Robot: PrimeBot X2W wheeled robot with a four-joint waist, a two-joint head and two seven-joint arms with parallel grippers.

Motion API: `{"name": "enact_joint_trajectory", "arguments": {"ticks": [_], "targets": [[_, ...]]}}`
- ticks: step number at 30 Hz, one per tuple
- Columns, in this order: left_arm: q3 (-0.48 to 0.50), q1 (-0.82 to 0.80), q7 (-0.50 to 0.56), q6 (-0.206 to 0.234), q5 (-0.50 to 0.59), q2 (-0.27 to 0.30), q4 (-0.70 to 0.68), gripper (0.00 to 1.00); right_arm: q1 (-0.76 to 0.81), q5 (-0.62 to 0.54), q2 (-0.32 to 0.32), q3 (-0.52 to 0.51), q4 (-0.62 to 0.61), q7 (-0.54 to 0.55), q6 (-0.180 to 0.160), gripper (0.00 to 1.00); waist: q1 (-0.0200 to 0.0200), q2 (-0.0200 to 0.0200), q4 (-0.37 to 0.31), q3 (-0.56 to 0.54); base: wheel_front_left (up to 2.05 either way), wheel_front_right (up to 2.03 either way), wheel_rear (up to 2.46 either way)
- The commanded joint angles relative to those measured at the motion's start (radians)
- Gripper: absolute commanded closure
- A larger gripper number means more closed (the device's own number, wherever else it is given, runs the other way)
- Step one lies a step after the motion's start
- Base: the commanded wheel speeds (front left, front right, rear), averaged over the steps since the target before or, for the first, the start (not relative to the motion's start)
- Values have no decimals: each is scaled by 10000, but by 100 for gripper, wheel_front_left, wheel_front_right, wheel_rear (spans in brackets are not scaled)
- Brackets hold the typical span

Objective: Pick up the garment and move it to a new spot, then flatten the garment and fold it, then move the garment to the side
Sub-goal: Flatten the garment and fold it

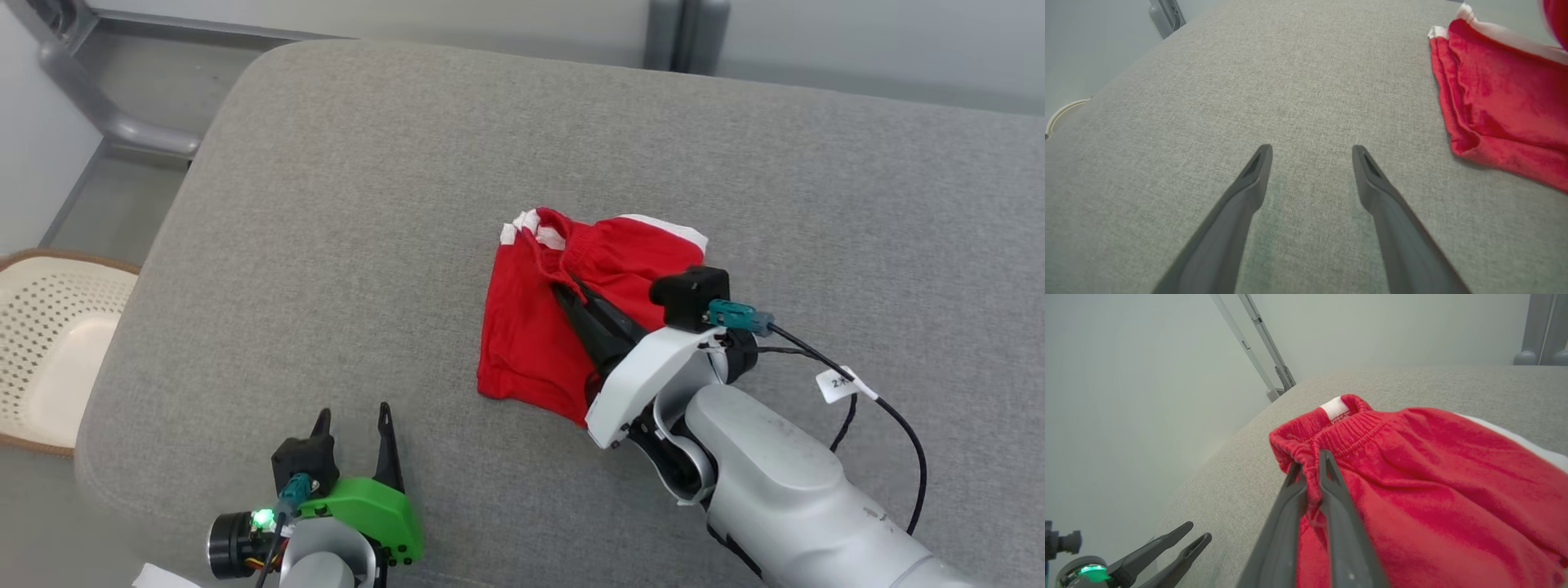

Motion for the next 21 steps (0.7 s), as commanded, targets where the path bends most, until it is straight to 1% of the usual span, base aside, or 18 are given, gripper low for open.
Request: {"name": "enact_joint_trajectory", "arguments": {"ticks": [1, 2, 3, 4, 7, 9, 11, 18, 21], "targets": [[-15, 79, 4, 74, -66, 32, -39, 0, -165, 28, 35, 162, 172, -54, 1, 100, 0, 0, 442, 163, 0, 0, 0], [-32, 69, 4, 93, -68, 32, -36, 0, -241, 107, 65, 301, 284, -73, 1, 55, 0, 0, 462, 170, 0, 0, 0], [-34, 59, 4, 99, -84, 32, -35, 0, -302, 170, 83, 399, 336, -89, 1, 23, 0, 0, 467, 177, 0, 0, 0], [-40, 34, 4, 135, -91, 31, -35, 0, -361, 254, 91, 505, 400, -96, 1, 0, 0, 0, 456, 182, 0, 0, 0], [73, -74, 4, 188, -57, 31, -128, 0, -452, 366, 110, 761, 313, -148, 1, 0, 0, 0, 295, 174, 0, 0, 0], [166, -87, 4, 211, 76, 32, -213, 0, -495, 217, 109, 668, 288, -173, 1, 0, 0, 0, 117, 159, 0, 0, 0], [281, -99, 4, 212, 204, 31, -365, 0, -522, -237, 102, 39, 119, -168, 1, 0, 0, 0, -113, 149, 0, 0, 0], [725, -95, 4, 201, 694, 32, -1076, 0, 534, -2741, 94, -2997, -394, -166, 1, 0, 0, 0, -1061, 121, 0, 0, 0], [905, -32, 4, 90, 925, 37, -1311, 0, 1067, -3525, 98, -3892, -608, -167, 1, 0, 0, 0, -1458, 92, 0, 0, 0]]}}
